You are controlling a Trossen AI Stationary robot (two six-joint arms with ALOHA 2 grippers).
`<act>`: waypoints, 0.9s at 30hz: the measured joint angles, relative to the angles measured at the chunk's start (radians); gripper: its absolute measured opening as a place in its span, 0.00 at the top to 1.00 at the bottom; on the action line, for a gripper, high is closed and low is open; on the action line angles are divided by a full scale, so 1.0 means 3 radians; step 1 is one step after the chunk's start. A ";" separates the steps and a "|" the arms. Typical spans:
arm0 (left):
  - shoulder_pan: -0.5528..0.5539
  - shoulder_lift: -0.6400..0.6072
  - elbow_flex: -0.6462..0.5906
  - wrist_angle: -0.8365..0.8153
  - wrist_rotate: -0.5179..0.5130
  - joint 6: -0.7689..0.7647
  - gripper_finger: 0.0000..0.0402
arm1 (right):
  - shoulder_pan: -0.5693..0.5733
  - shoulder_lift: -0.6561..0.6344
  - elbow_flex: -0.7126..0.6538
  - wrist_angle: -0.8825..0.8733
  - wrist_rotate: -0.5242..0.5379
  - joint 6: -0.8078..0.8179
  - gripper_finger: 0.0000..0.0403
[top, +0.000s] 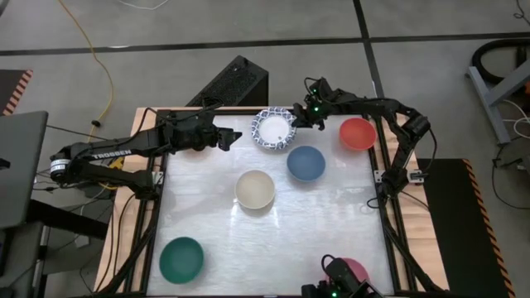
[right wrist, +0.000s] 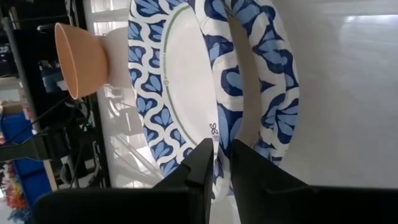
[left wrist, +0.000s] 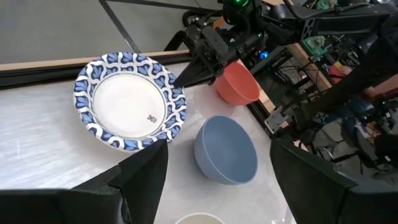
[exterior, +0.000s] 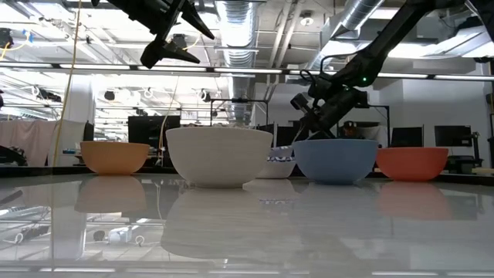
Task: Nest bowls inside each other
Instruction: Stack the white and blue bowl on top of the white and blue bowl
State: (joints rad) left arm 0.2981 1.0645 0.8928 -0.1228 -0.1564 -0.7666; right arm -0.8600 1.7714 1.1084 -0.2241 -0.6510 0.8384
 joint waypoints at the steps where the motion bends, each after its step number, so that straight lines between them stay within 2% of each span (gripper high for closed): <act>1: 0.0000 -0.0001 0.0000 0.0000 0.0001 0.0000 0.32 | 0.0000 0.0000 0.0000 0.0002 0.0001 0.0000 0.81; 12: -0.0001 0.0000 0.0000 -0.0001 0.0012 0.0055 0.32 | -0.0018 0.0000 0.0000 -0.0009 0.0000 -0.0217 0.79; 16: 0.0000 0.0000 0.0000 -0.0001 0.0054 0.0104 0.32 | -0.0015 0.0000 0.0000 -0.0009 -0.0006 -0.0228 0.72; 23: -0.0001 0.0000 0.0000 -0.0002 0.0076 0.0220 0.32 | -0.0072 0.0000 -0.0001 -0.0045 -0.0057 -0.0063 0.53; 27: -0.0001 0.0000 0.0000 -0.0031 0.0072 0.0225 0.32 | -0.0086 0.0000 -0.0001 -0.0136 -0.0058 -0.0037 0.49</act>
State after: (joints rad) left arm 0.2977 1.0645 0.8928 -0.1322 -0.1349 -0.6991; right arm -0.8860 1.7714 1.1080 -0.2649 -0.6686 0.8273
